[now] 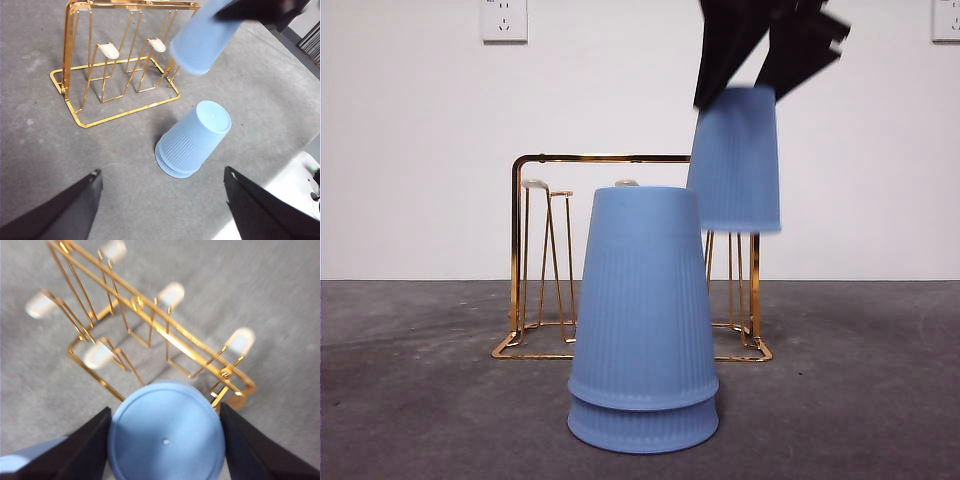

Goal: Pick the top cup and place it on cupholder, pick up the mid cup and place it on cupholder, last pick the bottom cup and place it on cupholder.

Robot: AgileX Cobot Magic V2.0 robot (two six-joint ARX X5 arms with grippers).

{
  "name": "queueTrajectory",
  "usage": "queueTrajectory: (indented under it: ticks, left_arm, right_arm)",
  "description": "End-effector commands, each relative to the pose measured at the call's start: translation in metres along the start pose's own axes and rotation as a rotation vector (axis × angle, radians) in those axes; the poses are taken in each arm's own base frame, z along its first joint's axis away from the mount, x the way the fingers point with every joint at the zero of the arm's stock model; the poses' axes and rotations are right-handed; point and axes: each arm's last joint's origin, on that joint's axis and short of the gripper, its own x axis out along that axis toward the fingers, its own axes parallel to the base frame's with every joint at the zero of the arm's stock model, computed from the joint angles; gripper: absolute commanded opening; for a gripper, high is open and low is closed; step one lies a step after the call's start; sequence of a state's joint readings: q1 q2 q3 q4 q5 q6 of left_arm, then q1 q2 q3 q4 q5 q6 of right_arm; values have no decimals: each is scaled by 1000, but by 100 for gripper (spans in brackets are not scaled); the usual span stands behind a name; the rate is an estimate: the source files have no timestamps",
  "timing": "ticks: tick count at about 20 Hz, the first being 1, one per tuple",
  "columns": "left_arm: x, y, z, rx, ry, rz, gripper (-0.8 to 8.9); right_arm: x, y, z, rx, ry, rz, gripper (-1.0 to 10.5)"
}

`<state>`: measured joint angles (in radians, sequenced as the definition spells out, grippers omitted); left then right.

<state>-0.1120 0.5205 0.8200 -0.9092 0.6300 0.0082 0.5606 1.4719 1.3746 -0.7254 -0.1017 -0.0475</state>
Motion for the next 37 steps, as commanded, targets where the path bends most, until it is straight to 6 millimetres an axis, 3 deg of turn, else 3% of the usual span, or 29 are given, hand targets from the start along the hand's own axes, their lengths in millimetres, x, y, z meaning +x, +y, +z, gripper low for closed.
queueTrajectory:
  ticks: [1,4,7,10,14,17,22,28,33,37]
  left_arm:
    - [-4,-3,5,19,-25,-9,383]
    - [-4,-3,5,19,-25,-9,383]
    - [-4,-3,5,19,-25,-9,383]
    - [-4,-3,5,19,-25,-9,383]
    - [-4,-3,5,19,-25,-9,385]
    - [-4,-3,5,19,-25,-9,433]
    - [-4,-3,6,22,-28,-9,478]
    - [-2,-5,10,25,-52,-29,502]
    - [7,-8,30,36,-58,-73,501]
    - [27,-15,51,79,9,-80,501]
  right_arm:
    - [17,0,-2,11,-5,8,16]
    - [36,-2,-13,21,14,10,27]
    - [51,-4,-19,35,46,8,165]
    - [63,-6,-21,42,67,16,186]
    - [66,-6,-21,47,69,22,340]
    - [63,-6,-20,46,64,22,366]
    - [33,-3,-13,37,-21,-1,398]
    - [-34,5,-18,26,-101,6,425]
    - [-88,13,-38,19,-127,81,425]
    - [-96,17,-70,47,-118,116,425]
